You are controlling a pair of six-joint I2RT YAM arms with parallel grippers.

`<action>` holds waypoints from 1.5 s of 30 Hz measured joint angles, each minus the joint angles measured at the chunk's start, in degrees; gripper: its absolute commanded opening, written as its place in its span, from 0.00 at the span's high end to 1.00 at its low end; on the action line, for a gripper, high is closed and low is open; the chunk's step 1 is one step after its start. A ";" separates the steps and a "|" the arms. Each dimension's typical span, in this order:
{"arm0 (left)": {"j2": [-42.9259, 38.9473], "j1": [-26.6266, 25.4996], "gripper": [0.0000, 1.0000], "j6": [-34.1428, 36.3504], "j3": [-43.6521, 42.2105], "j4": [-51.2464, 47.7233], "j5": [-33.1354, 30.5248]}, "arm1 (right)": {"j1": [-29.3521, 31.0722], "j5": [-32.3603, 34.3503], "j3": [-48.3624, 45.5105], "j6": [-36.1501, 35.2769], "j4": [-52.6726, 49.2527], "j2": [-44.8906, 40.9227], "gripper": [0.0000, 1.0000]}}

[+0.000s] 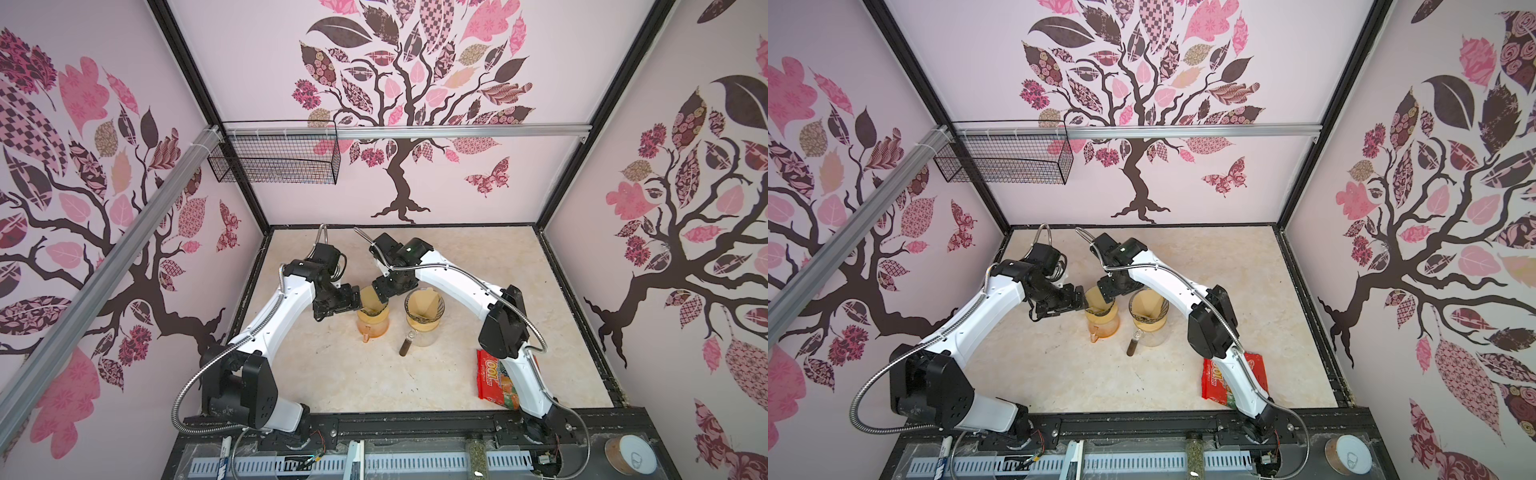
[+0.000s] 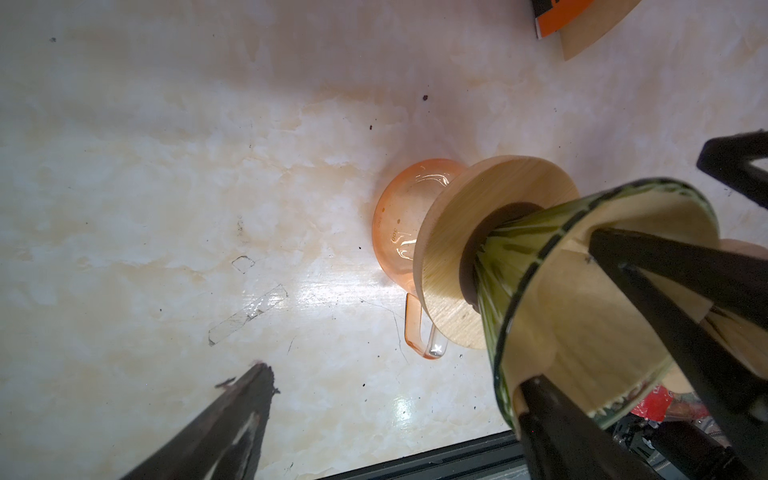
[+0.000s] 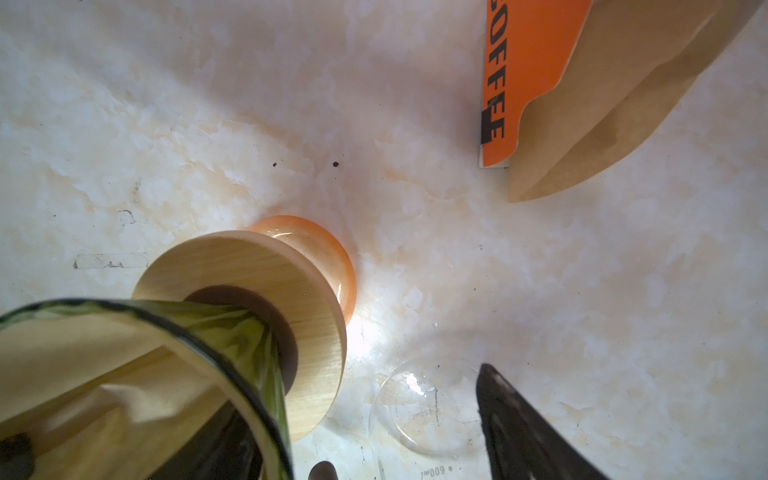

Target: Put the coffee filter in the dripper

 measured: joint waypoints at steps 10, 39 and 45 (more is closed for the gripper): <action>0.76 -0.02 0.09 0.55 0.00 0.70 0.24 | -0.13 -0.20 0.00 0.00 0.02 0.00 0.21; -0.04 0.00 0.09 0.09 0.85 -0.52 1.55 | -0.92 -2.14 1.01 0.39 -0.68 -1.64 0.21; 0.26 0.00 0.09 0.15 0.85 -0.50 1.62 | -0.92 -2.71 1.62 0.44 -0.63 -3.26 0.21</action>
